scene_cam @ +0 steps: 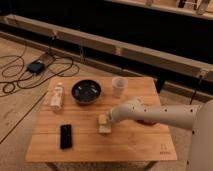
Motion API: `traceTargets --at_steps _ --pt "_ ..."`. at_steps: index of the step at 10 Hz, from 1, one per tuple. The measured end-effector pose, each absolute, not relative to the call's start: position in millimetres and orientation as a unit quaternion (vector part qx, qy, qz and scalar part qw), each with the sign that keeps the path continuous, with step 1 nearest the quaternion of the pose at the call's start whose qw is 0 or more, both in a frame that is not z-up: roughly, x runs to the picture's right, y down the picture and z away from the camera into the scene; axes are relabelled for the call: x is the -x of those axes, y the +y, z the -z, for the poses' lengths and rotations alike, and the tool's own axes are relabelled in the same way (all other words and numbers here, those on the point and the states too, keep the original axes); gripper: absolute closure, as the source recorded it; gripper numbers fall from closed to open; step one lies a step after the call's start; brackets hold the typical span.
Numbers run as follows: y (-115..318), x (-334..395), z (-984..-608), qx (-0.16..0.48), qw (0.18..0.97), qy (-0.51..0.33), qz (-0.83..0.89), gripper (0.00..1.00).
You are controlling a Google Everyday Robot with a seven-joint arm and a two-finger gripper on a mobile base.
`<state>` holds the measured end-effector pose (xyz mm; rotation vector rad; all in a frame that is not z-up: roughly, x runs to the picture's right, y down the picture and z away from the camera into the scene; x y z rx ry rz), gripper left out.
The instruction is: Wipe the white sponge on the table
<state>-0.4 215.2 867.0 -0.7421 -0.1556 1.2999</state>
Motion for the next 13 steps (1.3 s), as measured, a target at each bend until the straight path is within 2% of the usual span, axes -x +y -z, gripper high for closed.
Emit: traceTargets --at_steps 3,8,13 --pt "237.0 -2.5 -851.9 0.354 0.720 -0.062 -0.594 1.00" --pt "257.5 -50.9 -826.1 0.348 0.718 -0.019 -0.603 1.00" --pt "233.4 -117.7 -839.6 0.297 0.707 0.015 -0.641 1.00"
